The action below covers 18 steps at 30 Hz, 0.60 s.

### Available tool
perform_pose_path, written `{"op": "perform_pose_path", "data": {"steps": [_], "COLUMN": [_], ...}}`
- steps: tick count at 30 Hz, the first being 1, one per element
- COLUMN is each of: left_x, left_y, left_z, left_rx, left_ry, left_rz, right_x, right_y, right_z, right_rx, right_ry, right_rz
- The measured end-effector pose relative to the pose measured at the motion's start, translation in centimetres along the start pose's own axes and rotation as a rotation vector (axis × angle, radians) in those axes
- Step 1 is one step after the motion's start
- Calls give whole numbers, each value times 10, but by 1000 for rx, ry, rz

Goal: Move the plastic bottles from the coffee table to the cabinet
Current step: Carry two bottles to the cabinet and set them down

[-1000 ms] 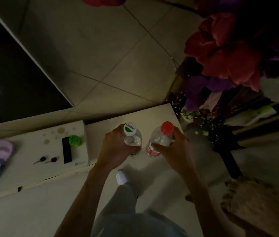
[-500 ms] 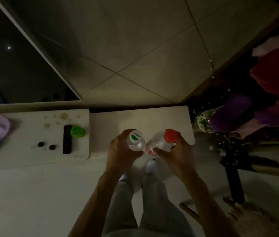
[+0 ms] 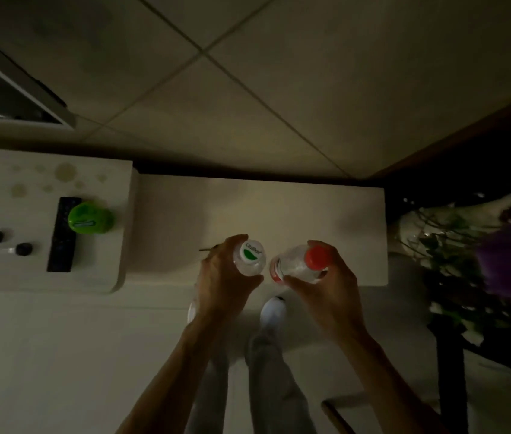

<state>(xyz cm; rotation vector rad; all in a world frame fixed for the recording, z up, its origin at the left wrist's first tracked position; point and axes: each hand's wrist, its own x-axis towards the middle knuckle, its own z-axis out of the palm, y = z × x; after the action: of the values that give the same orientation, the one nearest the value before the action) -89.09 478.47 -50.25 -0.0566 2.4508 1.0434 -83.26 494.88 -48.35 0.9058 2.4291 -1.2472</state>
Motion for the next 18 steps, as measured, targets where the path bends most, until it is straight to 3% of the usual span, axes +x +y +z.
{"op": "perform_pose_path", "data": {"steps": [6,18], "left_x": [63,153], "left_y": [-30,-37], "left_z": [66,137], "left_rx": [25,55], "left_ry": [16,39], "left_rz": [17,145], "right_x": [75,180], "right_y": [55,103], "right_z": [34,64], "right_rx": [42,104], "right_ry": [7,192], "right_rz": [-33,-167]}}
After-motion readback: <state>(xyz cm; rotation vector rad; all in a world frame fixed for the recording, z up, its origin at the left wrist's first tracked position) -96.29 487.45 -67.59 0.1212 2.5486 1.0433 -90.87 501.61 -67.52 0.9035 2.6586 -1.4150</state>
